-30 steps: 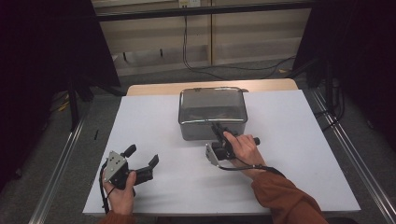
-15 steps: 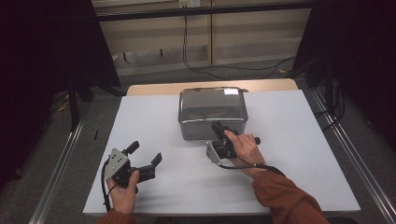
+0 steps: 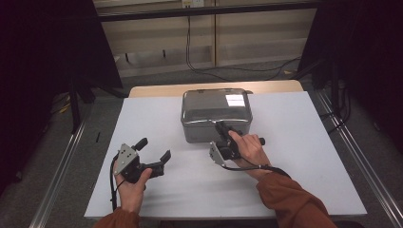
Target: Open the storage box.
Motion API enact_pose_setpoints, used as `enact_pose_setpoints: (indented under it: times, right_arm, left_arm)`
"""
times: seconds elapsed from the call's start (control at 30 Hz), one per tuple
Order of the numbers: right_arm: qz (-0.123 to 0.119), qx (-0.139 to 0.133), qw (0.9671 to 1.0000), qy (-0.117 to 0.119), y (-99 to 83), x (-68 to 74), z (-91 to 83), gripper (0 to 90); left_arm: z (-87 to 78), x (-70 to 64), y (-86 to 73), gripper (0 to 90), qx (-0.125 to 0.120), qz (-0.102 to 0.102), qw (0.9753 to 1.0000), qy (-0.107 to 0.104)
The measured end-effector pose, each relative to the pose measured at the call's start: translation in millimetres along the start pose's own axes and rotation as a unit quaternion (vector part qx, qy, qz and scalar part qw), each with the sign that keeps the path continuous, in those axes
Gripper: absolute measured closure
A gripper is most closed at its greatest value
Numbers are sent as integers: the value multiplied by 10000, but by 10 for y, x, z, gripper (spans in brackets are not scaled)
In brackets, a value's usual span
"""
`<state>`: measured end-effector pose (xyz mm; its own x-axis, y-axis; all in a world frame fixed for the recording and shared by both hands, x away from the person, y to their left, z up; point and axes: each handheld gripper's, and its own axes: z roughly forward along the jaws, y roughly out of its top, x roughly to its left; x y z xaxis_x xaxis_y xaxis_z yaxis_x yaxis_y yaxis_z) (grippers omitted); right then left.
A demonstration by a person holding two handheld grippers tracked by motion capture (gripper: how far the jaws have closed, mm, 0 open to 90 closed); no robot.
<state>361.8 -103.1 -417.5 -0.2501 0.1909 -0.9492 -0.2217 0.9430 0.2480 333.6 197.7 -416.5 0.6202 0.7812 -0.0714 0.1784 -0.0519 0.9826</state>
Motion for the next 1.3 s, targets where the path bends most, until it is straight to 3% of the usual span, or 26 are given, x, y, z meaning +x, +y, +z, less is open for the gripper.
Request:
enact_pose_setpoints:
  times: [0.1,0.27,0.4,0.63,0.73,1.03,1.2,1.3]
  right_arm:
    - [17,-15,10000,-11,-1,-14,0,797]
    - [51,-31,10000,-66,6,-58,-4,801]
    - [8,-15,10000,-18,6,-61,-4,801]
    - [41,-24,10000,-64,12,-110,-7,806]
    - [26,-54,9999,-94,14,-145,-4,806]
    - [63,-70,9999,-131,15,-184,-3,809]
    - [77,-63,9999,-136,18,-202,-4,810]
    - [69,-92,9998,-150,11,-217,2,808]
  left_arm:
    - [36,14,12,14,-22,-24,9999,117]
    - [115,32,39,12,-56,-32,10000,75]
    - [197,7,99,12,77,4,10000,-40]
    - [330,-71,201,12,26,227,9996,-166]
    - [407,-59,203,21,34,207,9995,-242]
    - [594,-59,259,27,-3,467,9986,-240]
    - [730,-6,269,31,35,367,9989,-291]
    - [787,6,240,35,50,411,9987,-305]
